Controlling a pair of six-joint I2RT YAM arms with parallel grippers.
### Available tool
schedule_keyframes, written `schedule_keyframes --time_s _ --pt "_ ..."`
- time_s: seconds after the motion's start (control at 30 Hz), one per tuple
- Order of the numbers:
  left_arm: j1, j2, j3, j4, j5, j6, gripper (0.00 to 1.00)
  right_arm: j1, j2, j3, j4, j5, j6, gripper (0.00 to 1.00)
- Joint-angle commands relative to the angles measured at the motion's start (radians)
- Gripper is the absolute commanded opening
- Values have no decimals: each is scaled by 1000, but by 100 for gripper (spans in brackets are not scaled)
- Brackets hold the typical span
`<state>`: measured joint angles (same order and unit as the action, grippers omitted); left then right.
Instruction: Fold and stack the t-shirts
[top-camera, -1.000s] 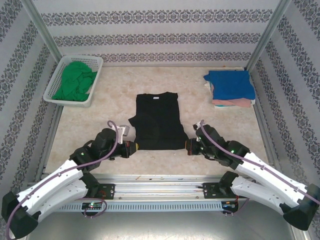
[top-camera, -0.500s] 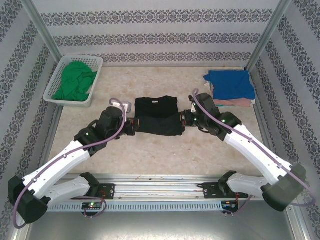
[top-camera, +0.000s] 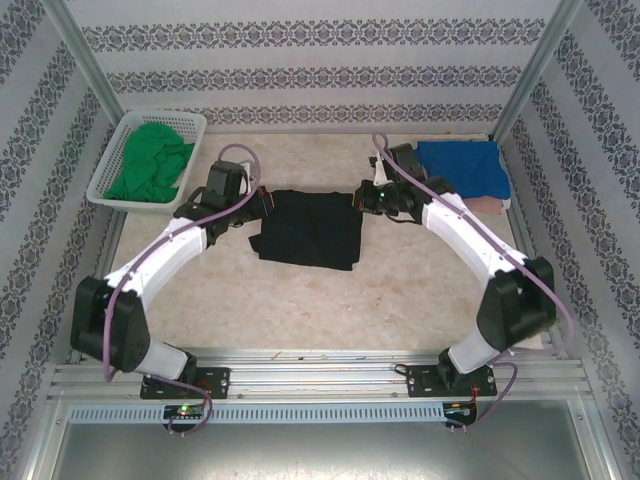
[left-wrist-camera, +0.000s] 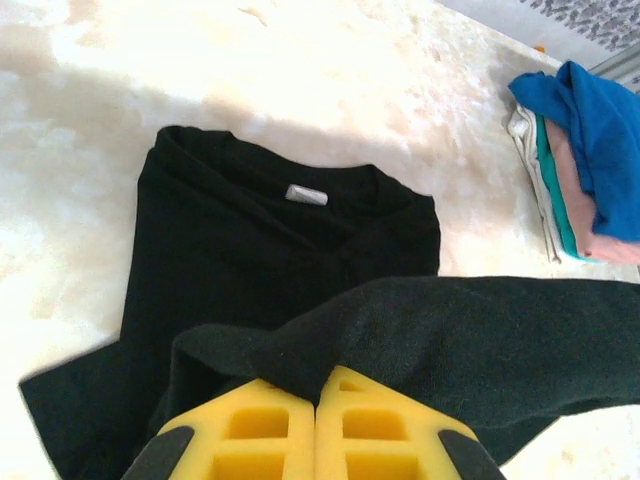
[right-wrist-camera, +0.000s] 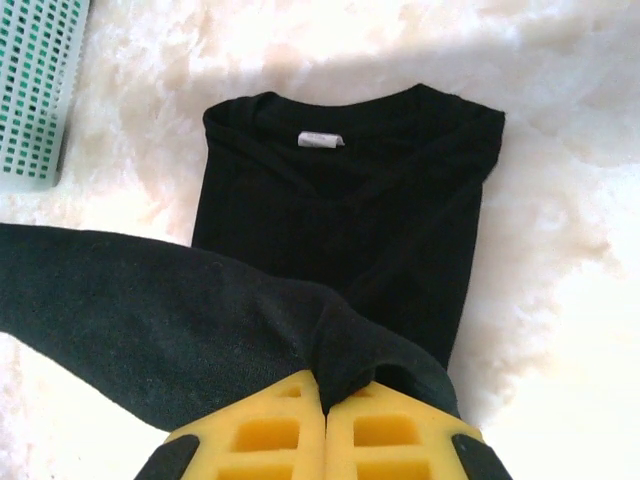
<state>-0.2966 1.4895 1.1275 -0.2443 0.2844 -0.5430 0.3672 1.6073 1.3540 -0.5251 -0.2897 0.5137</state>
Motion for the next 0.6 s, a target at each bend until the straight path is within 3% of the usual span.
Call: schedule_keyframes --time_s 0.0,0.17,0.2,0.23,0.37,0.4,0.47,0.57 --pt "63 86 71 94 136 -5 0 -27 92 93 11 -76 -37 0" --pt "118 246 178 92 199 -8 0 -54 257 212 1 -103 -46 0" --pt "128 279 204 85 210 -7 5 -58 291 233 -3 -107 -46 0" --pt "136 312 229 71 215 0 12 -61 324 258 -4 -115 -46 4" --pt "165 408 302 35 221 22 13 -74 430 353 -36 -135 -57 21" --pt "172 431 322 17 223 35 17 -77 446 378 -53 -127 -59 27" --pt "184 467 369 -40 204 66 29 -83 458 408 -68 -106 -68 30" --pt "201 506 430 -84 209 96 30 -87 443 428 -90 -30 -63 37"
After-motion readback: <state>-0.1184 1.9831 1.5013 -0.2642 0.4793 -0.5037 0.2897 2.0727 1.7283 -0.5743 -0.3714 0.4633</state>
